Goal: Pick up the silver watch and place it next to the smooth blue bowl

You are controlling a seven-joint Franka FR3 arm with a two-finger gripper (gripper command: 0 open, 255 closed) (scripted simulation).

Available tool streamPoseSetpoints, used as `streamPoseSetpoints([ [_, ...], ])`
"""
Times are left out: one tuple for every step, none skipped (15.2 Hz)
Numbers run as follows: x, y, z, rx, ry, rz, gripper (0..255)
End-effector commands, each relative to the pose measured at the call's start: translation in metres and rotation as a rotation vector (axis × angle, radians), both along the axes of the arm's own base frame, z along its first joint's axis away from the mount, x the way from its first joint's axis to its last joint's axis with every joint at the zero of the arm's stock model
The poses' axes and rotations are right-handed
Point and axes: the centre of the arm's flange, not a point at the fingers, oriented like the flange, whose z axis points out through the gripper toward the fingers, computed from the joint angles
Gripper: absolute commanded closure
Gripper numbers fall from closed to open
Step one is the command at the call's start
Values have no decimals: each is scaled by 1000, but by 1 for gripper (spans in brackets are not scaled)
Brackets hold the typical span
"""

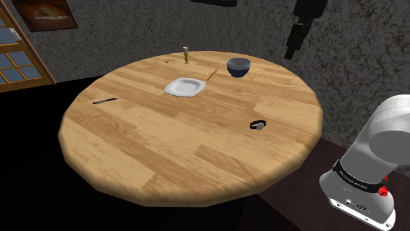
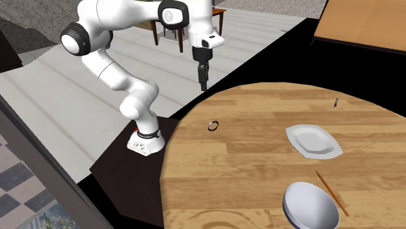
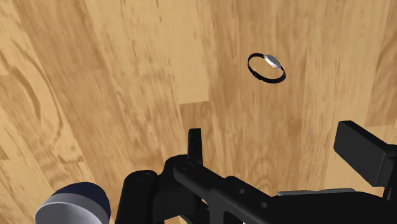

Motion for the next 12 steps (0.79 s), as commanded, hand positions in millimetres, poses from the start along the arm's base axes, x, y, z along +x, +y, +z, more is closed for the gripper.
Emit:
streamPoseSetpoints([
  [0,0,0,0,0,0,0],
  [5,1,-12,16,11,-15,0],
  [9,2,-24,32,22,-31,0],
  [14,3,-37,47,33,-46,0],
  [18,5,-49,63,43,-61,0],
  [23,6,-61,79,54,-76,0],
  [27,8,-74,95,65,-92,0],
  [31,9,-86,111,76,-107,0],
  [35,11,-98,127,87,-122,0],
  [39,13,-111,142,98,-137,0],
  [43,15,-123,158,108,-153,0],
  [46,18,-136,174,119,-168,0],
])
